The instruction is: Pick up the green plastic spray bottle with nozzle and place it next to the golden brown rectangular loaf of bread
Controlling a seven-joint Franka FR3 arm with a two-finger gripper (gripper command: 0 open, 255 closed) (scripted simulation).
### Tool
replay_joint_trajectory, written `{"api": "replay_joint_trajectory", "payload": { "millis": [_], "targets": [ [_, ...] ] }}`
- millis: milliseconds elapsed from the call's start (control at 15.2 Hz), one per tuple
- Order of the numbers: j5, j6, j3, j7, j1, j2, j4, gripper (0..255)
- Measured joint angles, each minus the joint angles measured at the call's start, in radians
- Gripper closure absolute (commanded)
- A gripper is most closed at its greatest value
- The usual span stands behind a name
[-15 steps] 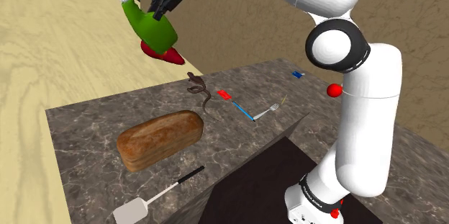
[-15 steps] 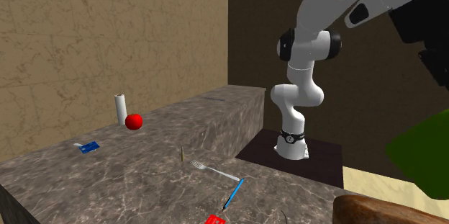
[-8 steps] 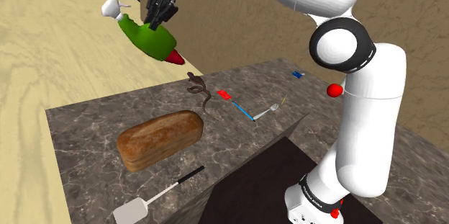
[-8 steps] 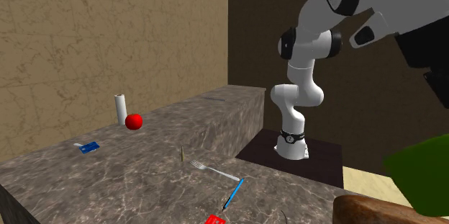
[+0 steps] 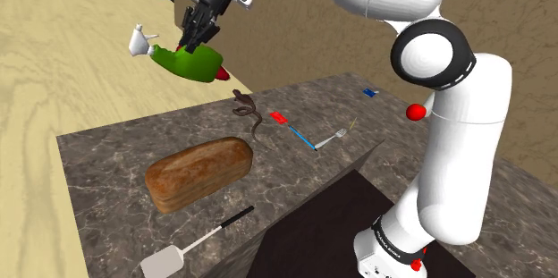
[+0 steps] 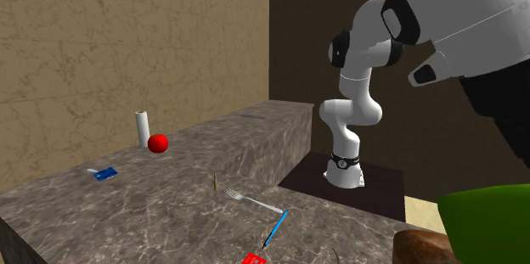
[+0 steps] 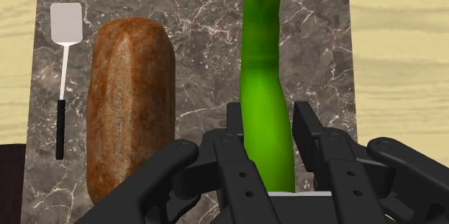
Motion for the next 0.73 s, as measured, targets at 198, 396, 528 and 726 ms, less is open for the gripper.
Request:
{"api": "replay_joint_trajectory", "payload": {
  "millis": [198, 396, 528, 726],
  "targets": [
    [0.006, 0.043, 0.0, -0.023, 0.0, -0.011, -0.059, 255],
    [0.011, 0.078, 0.001, -0.039, 0.002, -0.015, -0.102, 255],
    [0.014, 0.1, 0.001, -0.051, 0.002, -0.013, -0.124, 255],
    [0.02, 0.134, 0.002, -0.069, 0.002, -0.012, -0.162, 255]
  ]
}}
